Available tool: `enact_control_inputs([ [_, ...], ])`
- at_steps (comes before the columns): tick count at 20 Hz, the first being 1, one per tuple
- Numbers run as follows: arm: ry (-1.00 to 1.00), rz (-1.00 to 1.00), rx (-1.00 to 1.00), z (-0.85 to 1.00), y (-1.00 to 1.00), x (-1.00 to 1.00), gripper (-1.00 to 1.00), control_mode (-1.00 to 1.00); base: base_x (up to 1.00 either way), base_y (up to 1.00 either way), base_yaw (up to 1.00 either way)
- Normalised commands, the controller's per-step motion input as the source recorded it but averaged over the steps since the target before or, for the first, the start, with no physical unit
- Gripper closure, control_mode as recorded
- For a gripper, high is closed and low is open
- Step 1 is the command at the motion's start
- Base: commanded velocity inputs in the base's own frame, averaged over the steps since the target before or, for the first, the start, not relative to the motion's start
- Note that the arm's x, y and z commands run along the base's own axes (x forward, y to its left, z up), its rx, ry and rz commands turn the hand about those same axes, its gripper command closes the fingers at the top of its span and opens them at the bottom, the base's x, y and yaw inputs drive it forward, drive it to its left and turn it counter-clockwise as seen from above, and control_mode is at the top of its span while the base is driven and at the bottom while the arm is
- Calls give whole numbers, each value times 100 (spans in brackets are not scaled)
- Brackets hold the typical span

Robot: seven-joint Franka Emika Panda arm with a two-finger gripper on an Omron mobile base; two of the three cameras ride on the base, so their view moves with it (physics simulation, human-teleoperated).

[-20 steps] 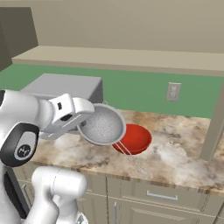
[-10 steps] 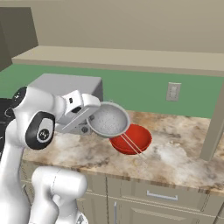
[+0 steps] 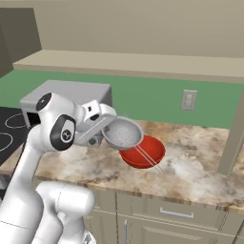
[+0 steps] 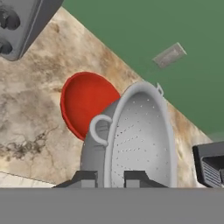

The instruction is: Open the cabinet and setup a tea strainer by placing it in the bowl upright.

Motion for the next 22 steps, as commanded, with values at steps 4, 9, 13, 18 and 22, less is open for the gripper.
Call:
enact_control_inputs([
  [4, 4, 0, 0, -53, -13, 50, 100, -100, 0, 0, 0],
  [9, 2, 0, 0, -55, -36, 43, 100, -100, 0, 0, 0],
  [13, 1, 0, 0, -55, -42, 44, 100, -100, 0, 0, 0],
  [18, 4, 0, 0, -62, -25, 47, 100, -100, 0, 0, 0],
  [22, 0, 0, 0, -21, -5, 27, 100, -100, 0, 0, 0],
])
